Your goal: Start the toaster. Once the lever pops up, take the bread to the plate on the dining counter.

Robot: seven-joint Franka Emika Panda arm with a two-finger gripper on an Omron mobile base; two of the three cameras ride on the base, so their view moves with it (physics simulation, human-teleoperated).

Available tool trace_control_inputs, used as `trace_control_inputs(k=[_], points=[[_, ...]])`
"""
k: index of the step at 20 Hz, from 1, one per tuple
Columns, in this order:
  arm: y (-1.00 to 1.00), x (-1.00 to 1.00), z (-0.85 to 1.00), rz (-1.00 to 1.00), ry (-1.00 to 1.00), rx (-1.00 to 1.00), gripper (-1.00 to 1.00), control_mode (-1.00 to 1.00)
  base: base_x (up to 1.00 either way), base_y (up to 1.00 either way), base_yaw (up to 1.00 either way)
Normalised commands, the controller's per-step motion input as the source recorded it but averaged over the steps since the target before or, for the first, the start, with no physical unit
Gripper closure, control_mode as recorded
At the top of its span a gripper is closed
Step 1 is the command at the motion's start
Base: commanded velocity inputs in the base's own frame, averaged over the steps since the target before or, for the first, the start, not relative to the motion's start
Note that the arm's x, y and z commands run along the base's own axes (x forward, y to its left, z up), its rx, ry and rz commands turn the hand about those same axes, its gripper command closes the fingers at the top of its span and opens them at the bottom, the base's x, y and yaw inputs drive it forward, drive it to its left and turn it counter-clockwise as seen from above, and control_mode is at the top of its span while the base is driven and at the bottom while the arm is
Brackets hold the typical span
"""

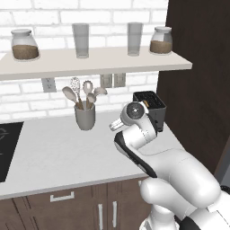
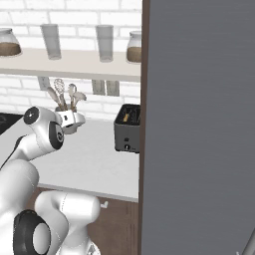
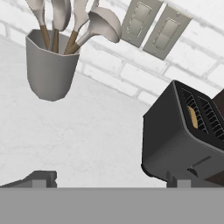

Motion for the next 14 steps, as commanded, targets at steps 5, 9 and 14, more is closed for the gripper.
trace_control_inputs(k=[5, 9, 14], points=[[0.0, 0.0, 0.0, 0.0, 0.0, 0.0, -1.0, -1.0, 0.0, 0.0, 0.0], [0.0, 0.0, 0.0, 0.0, 0.0, 0.0, -1.0, -1.0, 0.0, 0.0, 0.0], [0.0, 0.0, 0.0, 0.0, 0.0, 0.0, -1.0, -1.0, 0.0, 0.0, 0.0]])
